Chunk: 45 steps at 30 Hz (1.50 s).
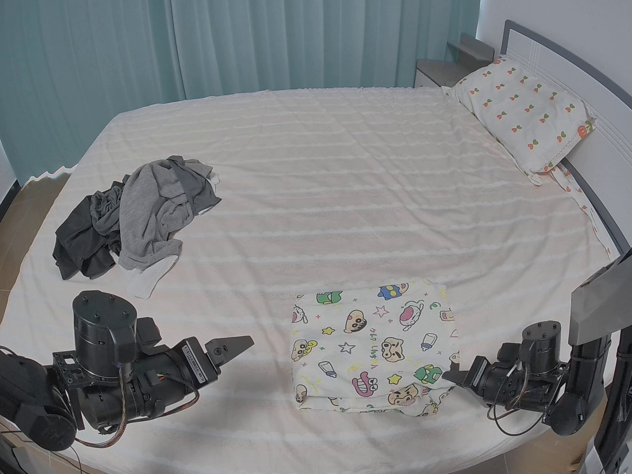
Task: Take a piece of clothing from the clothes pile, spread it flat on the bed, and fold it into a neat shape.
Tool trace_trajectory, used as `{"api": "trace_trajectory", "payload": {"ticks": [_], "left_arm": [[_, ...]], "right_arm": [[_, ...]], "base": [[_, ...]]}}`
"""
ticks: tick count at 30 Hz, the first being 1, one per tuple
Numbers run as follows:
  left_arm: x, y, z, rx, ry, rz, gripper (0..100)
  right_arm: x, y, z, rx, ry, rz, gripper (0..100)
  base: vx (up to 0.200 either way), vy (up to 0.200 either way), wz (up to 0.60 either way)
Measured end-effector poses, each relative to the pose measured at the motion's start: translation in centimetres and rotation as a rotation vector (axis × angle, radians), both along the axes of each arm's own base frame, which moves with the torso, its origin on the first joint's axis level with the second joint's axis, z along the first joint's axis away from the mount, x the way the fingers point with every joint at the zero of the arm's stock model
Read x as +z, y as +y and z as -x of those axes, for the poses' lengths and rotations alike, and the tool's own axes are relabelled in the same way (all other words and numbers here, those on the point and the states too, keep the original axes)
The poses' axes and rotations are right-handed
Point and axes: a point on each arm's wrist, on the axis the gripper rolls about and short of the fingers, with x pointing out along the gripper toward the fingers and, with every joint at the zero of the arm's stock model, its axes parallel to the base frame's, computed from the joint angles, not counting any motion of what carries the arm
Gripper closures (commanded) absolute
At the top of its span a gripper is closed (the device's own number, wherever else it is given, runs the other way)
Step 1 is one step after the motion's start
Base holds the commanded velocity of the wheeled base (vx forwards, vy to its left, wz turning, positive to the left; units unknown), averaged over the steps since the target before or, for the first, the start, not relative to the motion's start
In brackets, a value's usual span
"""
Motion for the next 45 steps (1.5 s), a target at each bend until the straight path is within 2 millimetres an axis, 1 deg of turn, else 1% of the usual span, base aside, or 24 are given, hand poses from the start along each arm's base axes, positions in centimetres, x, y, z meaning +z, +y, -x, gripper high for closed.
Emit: {"api": "trace_trajectory", "payload": {"ticks": [6, 10, 14, 29, 30, 38, 45], "left_arm": [[-0.1, 0.0, 0.0, -0.001, 0.004, -0.003, 0], [-0.2, -0.1, -0.1, -0.001, 0.007, -0.005, 0], [-0.2, -0.1, -0.1, -0.001, 0.009, -0.006, 0], [-0.6, -0.2, -0.2, -0.005, 0.023, -0.015, 0], [-0.6, -0.2, -0.2, -0.005, 0.025, -0.016, 0], [-1.1, -0.4, -0.4, -0.007, 0.044, -0.026, 0], [-1.3, -0.9, -0.9, -0.023, 0.052, -0.031, 0]], "right_arm": [[-0.1, -1.1, 0.0, 0.026, -0.010, 0.021, 100], [-0.9, -1.6, -0.2, 0.041, -0.010, 0.076, 100], [-1.5, -2.2, -0.3, 0.031, 0.009, 0.095, 100], [-2.4, -2.5, -0.1, 0.042, 0.066, 0.117, 100], [-2.5, -2.5, 0.0, 0.048, 0.070, 0.126, 0], [-2.4, -2.6, 0.1, 0.063, 0.067, 0.149, 0], [-0.6, -3.0, 0.0, 0.052, -0.014, 0.154, 0]], "base": [[0.000, 0.000, 0.00], [0.000, 0.000, 0.00], [0.000, 0.000, 0.00], [0.000, 0.000, 0.00], [0.000, 0.000, 0.00], [0.000, 0.000, 0.00], [0.000, 0.000, 0.00]]}}
